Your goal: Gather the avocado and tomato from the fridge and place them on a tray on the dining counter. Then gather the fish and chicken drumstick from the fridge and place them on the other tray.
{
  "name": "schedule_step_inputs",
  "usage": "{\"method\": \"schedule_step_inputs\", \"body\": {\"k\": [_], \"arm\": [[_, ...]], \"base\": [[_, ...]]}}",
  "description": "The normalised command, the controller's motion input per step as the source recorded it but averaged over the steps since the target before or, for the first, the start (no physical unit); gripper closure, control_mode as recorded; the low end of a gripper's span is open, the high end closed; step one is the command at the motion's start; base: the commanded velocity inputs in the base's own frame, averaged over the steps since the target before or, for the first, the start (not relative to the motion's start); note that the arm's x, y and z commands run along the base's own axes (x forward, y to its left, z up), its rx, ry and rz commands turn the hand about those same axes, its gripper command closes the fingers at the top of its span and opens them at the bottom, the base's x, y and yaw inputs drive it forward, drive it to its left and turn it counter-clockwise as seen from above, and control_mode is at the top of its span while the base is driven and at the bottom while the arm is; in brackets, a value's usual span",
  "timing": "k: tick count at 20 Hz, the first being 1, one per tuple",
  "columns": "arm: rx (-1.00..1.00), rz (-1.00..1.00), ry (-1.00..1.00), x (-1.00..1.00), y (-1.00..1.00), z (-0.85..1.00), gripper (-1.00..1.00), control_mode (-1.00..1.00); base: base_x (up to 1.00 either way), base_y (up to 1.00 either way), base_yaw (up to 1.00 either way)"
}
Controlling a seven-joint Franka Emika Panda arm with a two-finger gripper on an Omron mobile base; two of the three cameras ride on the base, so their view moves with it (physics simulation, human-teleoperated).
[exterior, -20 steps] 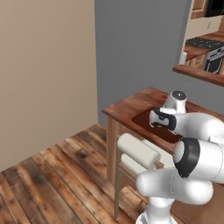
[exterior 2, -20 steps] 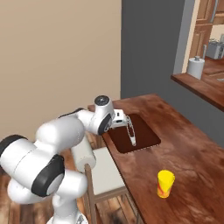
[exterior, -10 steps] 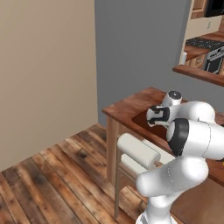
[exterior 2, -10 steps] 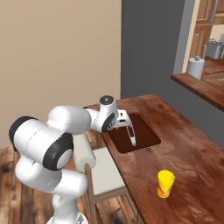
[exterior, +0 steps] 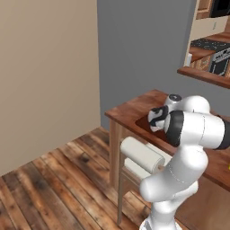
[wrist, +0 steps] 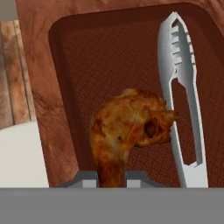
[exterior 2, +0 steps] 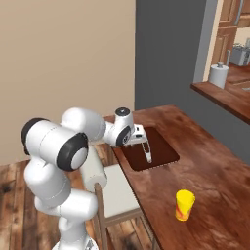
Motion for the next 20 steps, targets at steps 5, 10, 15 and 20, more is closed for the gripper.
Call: {"method": "schedule_step_inputs", "body": {"k": [5, 10, 15, 20], "arm": [[0.0, 0.0, 0.04, 0.03, 0.0, -0.23, 1.0, -1.0], [0.0, 0.0, 0.04, 0.09, -0.01, -0.13, 1.0, -1.0], [0.0, 0.0, 0.0, 0.1, 0.0, -0.1, 1.0, -1.0], [0.0, 0.0, 0.0, 0.23, -0.08, -0.19, 1.0, -1.0]], "base": [[0.0, 0.0, 0.0], [0.0, 0.0, 0.0], [0.0, 0.0, 0.0], [0.0, 0.0, 0.0]]}}
